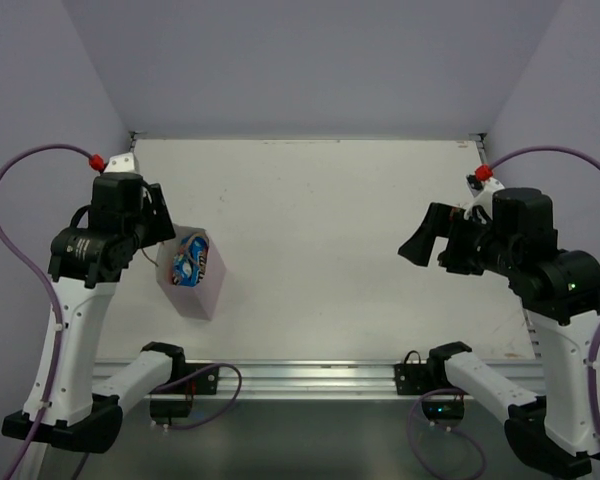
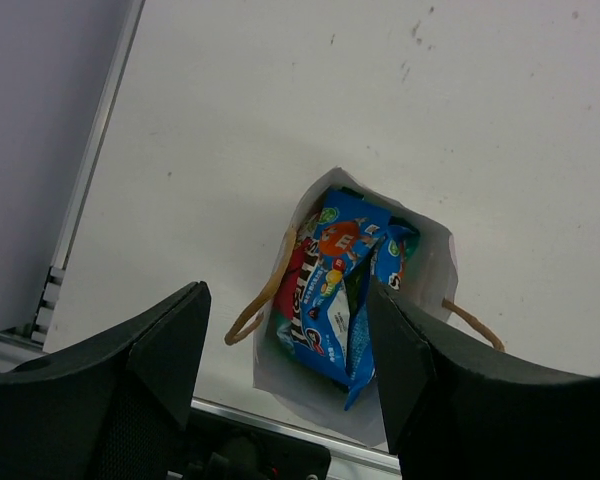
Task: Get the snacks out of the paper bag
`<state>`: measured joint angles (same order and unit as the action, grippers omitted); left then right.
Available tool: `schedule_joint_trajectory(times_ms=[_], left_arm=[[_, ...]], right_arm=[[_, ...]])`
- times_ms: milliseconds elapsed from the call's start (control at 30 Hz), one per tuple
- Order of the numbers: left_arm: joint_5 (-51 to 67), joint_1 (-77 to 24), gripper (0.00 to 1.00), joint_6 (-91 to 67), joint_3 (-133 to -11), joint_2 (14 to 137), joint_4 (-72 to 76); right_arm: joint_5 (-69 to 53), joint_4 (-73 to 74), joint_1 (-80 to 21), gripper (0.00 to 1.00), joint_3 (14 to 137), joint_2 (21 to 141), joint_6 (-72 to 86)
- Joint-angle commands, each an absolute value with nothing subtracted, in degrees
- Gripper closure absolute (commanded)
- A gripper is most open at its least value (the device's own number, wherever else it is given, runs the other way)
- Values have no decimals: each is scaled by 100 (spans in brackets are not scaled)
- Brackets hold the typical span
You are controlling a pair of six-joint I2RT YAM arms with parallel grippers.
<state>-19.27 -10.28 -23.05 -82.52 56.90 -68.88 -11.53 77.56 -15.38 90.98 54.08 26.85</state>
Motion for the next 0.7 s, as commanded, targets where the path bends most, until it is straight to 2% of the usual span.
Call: schedule_joint_trajectory(times_ms=[0,67,133,167,200,267,433,467,533,667], left_arm=[[-2039,-1046,30,-2004,-8192,5669,-6627],[-2118,-1046,32,-1960,-8165,5739,-6714],[-2127,-1046,41,-1881,-8130,5783,-6750],[-2101,-1046,49,-1863,-8078,5783,-6698],[-2066,-1046,72,-1820,-8042,5757,-6654],[-1900,-1046,86,-1776,-7920,5765,-6548],[-1723,-1046,83,-1775,-7761,5907,-6548],[-1679,-1046,85,-1775,-7752,5863,-6400],[-1635,-1046,100,-1801,-7787,5906,-6398],[-969,-1046,100,-2100,-8146,5924,-6049]], right_arm=[[-1239,7778,-1582,1,9167,5379,2593],[-1266,7761,-1573,1,9141,5396,2593],[-1301,7743,-1573,1,9149,5423,2593],[-1301,7734,-1573,1,9158,5432,2593],[-1309,7734,-1573,1,9167,5449,2593],[-1292,7734,-1573,1,9211,5484,2593],[-1266,7726,-1582,1,9351,5546,2602],[-1266,7726,-1573,1,9352,5555,2602],[-1274,7717,-1573,1,9334,5555,2602],[-1257,7717,-1573,1,9316,5555,2602]])
